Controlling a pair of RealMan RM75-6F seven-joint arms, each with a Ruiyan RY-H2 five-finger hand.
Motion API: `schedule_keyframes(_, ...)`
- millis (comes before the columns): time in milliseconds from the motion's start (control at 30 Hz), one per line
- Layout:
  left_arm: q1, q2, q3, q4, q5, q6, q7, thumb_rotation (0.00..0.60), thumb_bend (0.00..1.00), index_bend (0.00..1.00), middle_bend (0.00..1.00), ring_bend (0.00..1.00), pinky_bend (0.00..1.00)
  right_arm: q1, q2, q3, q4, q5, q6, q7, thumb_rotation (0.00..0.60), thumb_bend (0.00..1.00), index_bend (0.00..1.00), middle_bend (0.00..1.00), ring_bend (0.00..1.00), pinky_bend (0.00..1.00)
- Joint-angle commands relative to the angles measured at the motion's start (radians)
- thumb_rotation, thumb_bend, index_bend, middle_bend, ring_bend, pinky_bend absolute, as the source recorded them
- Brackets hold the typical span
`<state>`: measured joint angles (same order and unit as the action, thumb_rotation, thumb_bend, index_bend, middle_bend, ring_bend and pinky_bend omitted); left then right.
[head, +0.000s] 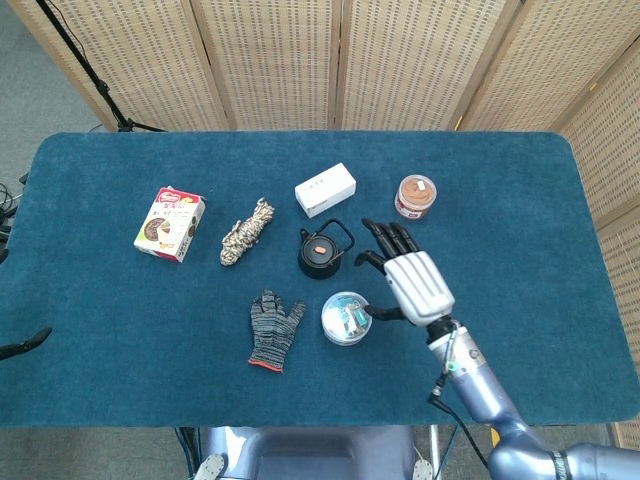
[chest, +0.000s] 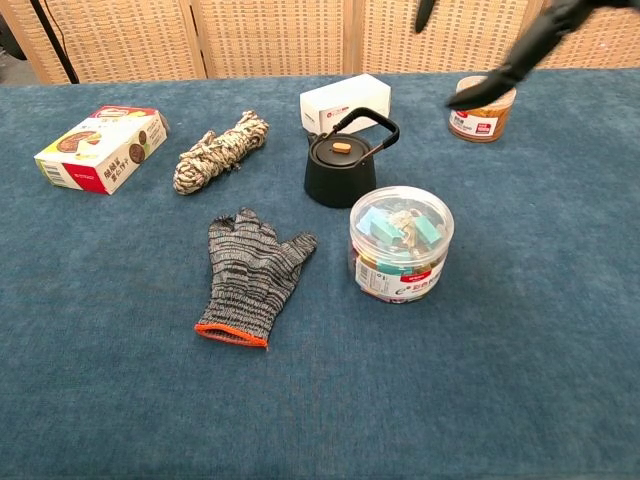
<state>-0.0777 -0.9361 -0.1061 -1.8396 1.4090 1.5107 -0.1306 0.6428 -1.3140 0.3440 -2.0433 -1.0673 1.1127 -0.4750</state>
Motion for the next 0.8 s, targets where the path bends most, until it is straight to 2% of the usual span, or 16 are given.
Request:
schedule_keyframes(33,0.004,0.001,0.004,0.004,0.009,0.004,-0.002,0.600,0.00,0.00,0.00,0.00,0.00,0.155,-0.179,0.074,0.081,0.229,0.008,-0.126,0.600,0.23,0.38,0.00,0.00,0.00)
schedule_keyframes(167,0.002,0.004,0.007,0.004,0.006,-0.008,-0.013,0.600,0.00,0.00,0.00,0.00,0.00,0.251,-0.273,0.120,0.164,0.401,0.025,-0.171,0.600,0.33,0.40,0.00,0.00,0.00)
schedule_keyframes(367,-0.009,0.002,0.001,0.006,-0.014,-0.032,-0.003,0.600,0.00,0.00,0.00,0.00,0.00,0.354,-0.364,0.169,0.307,0.529,0.054,-0.193,0.600,0.34,0.42,0.00,0.00,0.00)
schedule_keyframes(500,-0.016,0.001,-0.005,0.004,-0.035,-0.047,0.005,0.600,0.00,0.00,0.00,0.00,0.00,0.398,-0.412,0.182,0.405,0.575,0.050,-0.185,0.600,0.41,0.43,0.00,0.00,0.00)
schedule_keyframes(800,-0.028,0.000,-0.019,0.003,-0.074,-0.069,0.014,0.600,0.00,0.00,0.00,0.00,0.00,0.447,-0.511,0.168,0.579,0.578,0.017,-0.124,0.600,0.41,0.44,0.00,0.00,0.00)
